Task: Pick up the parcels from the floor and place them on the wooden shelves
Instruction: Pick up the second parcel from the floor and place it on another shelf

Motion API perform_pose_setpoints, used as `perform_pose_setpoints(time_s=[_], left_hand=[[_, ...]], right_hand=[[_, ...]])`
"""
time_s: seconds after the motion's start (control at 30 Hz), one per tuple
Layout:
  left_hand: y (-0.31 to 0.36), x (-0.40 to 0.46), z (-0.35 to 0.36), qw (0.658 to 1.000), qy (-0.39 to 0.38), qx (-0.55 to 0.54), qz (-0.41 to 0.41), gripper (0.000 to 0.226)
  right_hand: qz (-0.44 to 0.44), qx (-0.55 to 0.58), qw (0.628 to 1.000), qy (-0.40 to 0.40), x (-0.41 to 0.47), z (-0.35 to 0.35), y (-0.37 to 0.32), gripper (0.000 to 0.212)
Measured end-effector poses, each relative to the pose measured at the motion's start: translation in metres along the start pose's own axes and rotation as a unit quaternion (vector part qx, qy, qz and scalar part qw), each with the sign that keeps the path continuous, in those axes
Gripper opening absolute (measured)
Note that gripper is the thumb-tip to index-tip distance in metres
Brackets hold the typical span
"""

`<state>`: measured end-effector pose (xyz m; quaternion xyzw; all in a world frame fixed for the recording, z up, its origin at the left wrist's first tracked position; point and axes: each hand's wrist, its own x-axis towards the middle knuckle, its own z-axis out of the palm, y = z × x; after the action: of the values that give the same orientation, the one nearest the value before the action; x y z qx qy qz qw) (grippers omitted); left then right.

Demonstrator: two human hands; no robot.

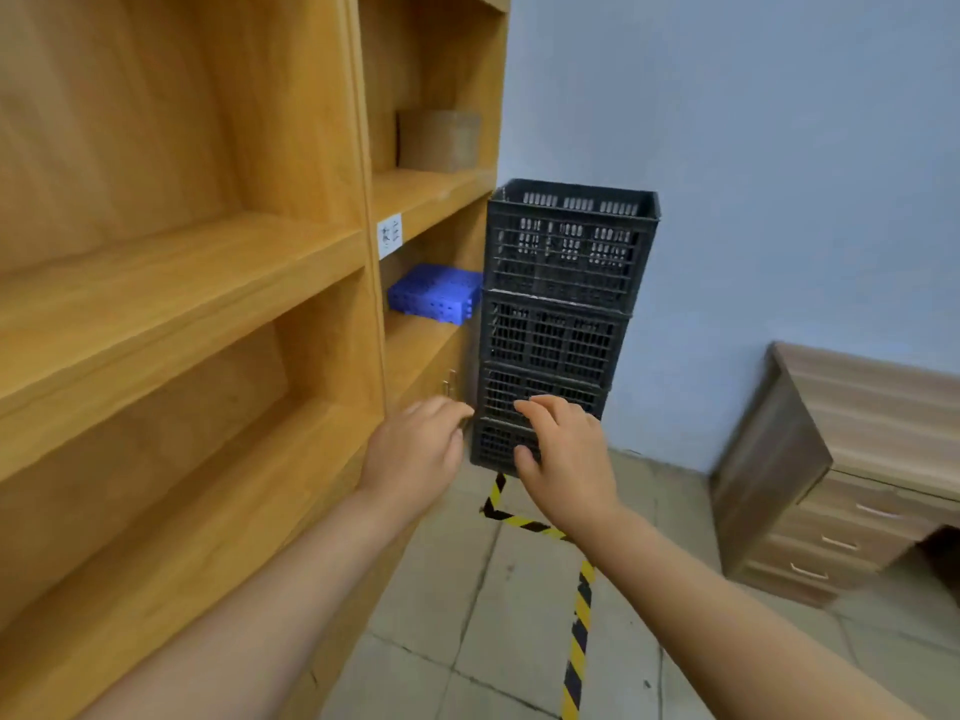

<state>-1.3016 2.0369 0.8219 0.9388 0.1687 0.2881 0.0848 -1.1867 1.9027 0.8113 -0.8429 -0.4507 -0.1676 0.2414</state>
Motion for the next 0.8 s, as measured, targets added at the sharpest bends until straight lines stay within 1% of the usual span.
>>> perform_pose_setpoints(time_s=[0.1, 0.27, 0.43, 0.6, 0.7, 0.8], left_hand=[[0.067, 0.012, 0.031, 0.999, -0.020, -0.038, 0.030, 0.029], [0.182, 0.031, 0.083, 0.992, -0.087, -0.065, 0.062, 0.037], [0.292, 0.039, 0.125, 0.981, -0.132, -0.087, 0.116, 0.038], [0.389, 0.042, 0.160, 0.958, -0.178, -0.118, 0.194, 0.037], [0.438, 0.047, 0.183, 0.941, -0.202, -0.139, 0.231, 0.036], [0.482, 0.056, 0.211, 0.927, -0.223, -0.148, 0.263, 0.035]], right_hand=[[0.040, -0.020, 0.999, -0.010, -0.031, -0.038, 0.061, 0.044], [0.114, -0.064, 0.991, -0.037, -0.091, -0.105, 0.163, 0.047], [0.181, -0.104, 0.978, -0.022, -0.153, -0.164, 0.251, 0.045], [0.263, -0.135, 0.955, -0.004, -0.210, -0.214, 0.320, 0.039], [0.310, -0.148, 0.939, 0.014, -0.241, -0.235, 0.356, 0.039], [0.361, -0.154, 0.920, 0.014, -0.266, -0.254, 0.387, 0.038]])
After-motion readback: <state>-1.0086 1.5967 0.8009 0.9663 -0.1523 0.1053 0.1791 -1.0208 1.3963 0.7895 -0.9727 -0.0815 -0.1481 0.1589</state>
